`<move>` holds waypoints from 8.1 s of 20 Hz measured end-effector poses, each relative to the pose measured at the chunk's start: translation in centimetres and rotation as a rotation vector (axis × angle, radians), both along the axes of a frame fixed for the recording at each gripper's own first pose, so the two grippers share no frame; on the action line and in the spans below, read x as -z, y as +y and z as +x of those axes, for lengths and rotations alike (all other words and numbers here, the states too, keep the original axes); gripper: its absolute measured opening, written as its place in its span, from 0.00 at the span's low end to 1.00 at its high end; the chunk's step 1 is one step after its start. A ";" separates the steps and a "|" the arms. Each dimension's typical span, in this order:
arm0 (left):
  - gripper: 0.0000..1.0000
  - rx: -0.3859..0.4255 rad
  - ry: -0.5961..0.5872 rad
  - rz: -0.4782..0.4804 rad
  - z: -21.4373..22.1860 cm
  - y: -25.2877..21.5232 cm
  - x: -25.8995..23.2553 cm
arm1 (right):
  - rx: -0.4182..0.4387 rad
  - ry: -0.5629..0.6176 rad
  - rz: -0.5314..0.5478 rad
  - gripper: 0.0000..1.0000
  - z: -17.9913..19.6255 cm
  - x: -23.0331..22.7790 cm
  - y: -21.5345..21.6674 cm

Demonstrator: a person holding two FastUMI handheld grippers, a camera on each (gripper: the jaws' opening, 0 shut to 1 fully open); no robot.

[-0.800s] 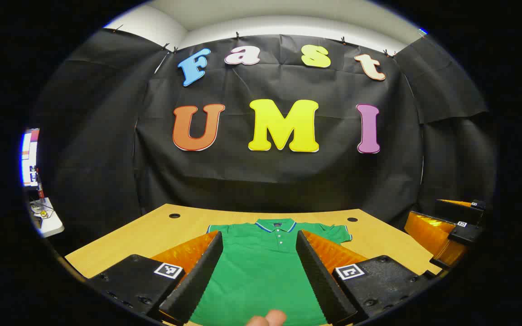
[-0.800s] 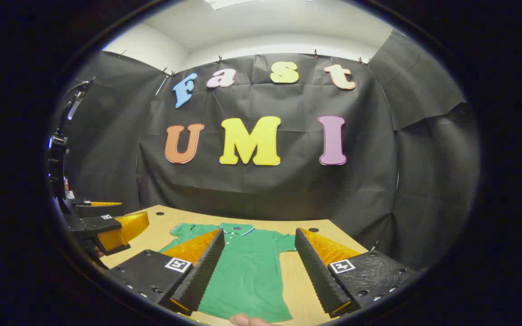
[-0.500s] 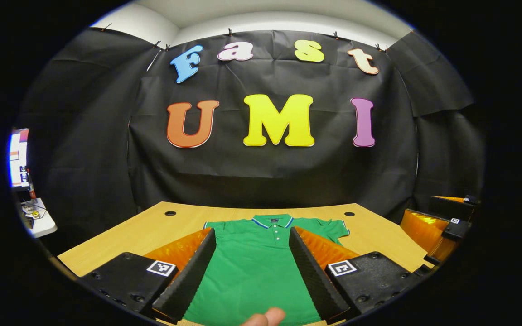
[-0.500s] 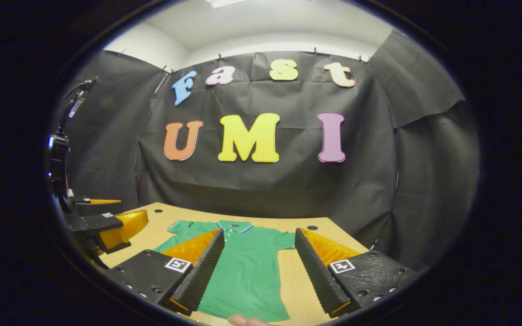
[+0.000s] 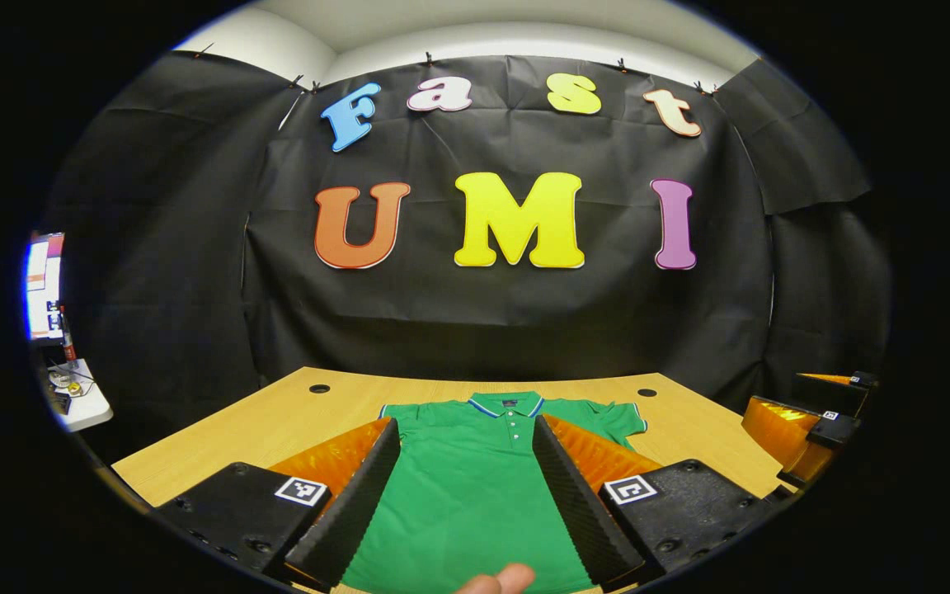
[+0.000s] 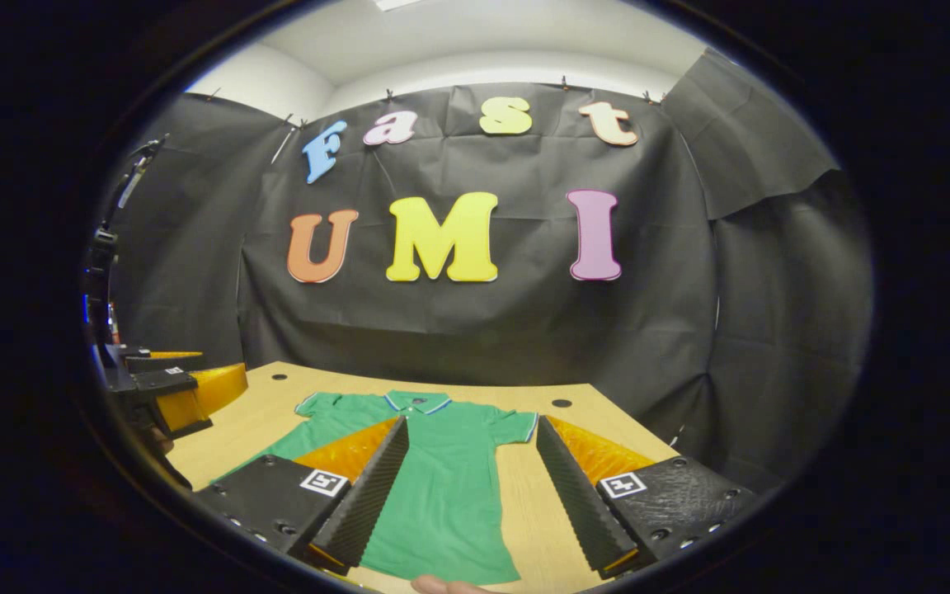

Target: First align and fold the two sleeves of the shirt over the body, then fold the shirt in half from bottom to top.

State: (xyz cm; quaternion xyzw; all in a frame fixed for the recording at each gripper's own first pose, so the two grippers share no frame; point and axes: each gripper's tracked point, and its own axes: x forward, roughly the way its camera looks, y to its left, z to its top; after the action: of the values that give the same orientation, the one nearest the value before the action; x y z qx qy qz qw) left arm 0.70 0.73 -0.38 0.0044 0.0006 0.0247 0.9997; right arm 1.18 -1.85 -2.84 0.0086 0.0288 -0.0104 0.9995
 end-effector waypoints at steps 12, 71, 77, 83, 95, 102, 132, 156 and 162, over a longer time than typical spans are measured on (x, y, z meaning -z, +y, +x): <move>1.00 0.009 -0.009 0.006 0.1 -0.4 0.0 | 0.007 0.014 -0.010 0.95 0.3 0.9 -0.5; 1.00 -0.083 0.180 -0.081 6.0 4.8 7.1 | 0.115 0.504 0.003 0.06 40.0 16.5 -8.8; 1.00 -0.092 0.174 -0.075 5.9 5.2 6.8 | 0.018 0.478 -0.005 0.06 40.0 14.6 -2.2; 1.00 -0.102 0.165 -0.074 5.9 5.5 6.6 | -0.111 0.462 0.133 0.64 38.7 12.9 4.7; 1.00 -0.155 0.199 -0.078 7.5 6.2 8.2 | -0.087 0.168 0.047 0.95 25.4 2.1 2.4; 1.00 -0.167 0.217 -0.076 12.9 9.0 8.4 | -0.088 0.028 -0.045 0.99 14.5 3.0 -0.8; 0.64 -0.121 0.531 -0.026 34.9 17.9 18.6 | -0.227 0.059 0.085 0.95 9.1 11.1 -0.6; 0.51 -0.012 0.457 0.009 35.2 3.4 13.3 | -0.186 0.123 0.128 0.96 9.9 13.2 -2.5; 1.00 -0.041 0.329 0.058 30.7 2.7 8.7 | -0.180 0.095 0.096 0.96 8.6 11.6 -2.3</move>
State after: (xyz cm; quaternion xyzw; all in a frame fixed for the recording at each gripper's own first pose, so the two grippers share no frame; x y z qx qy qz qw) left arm 31.43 3.43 -9.07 0.0373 0.1635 0.0439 0.9849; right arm 9.75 -4.15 -14.47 0.0533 0.0774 0.0805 0.9923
